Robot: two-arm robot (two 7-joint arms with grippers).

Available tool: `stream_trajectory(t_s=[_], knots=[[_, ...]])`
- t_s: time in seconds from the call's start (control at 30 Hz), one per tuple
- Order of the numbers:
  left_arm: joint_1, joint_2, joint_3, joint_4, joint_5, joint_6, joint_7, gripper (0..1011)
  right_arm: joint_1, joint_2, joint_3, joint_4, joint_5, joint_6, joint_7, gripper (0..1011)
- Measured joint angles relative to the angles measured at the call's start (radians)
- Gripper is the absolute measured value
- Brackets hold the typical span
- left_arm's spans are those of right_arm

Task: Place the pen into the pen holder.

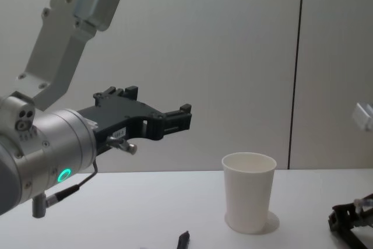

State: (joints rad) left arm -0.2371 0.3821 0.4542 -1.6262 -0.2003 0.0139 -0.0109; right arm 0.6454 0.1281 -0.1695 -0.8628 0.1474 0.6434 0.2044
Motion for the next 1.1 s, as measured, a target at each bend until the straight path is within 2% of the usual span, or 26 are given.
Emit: stream_trajectory(t_s=[0.07, 0.1, 0.4, 0.6, 1.1], knots=[[0.0, 0.0, 0.0, 0.0, 0.0, 0.0, 0.0, 1004, 0.001, 0.0, 0.0, 0.004, -0.001, -0.003, 0.005, 224], [0.0, 0.0, 0.0, 0.0, 0.0, 0.0, 0.0, 1004, 0.001, 0.0, 0.0, 0.007, -0.002, -0.006, 0.009, 169], [0.0, 0.0, 0.0, 0.0, 0.0, 0.0, 0.0, 1004, 0.0, 0.003, 0.0, 0.016, -0.004, -0.027, 0.028, 159], [0.0, 0.0, 0.0, 0.0, 0.0, 0.0, 0.0, 1004, -0.014, 0.007, 0.003, -0.005, -0.003, -0.058, 0.035, 159], [0.0, 0.0, 0.0, 0.0, 0.0, 0.0, 0.0, 1004, -0.089, 0.025, 0.015, -0.15, 0.009, -0.177, 0.029, 159]])
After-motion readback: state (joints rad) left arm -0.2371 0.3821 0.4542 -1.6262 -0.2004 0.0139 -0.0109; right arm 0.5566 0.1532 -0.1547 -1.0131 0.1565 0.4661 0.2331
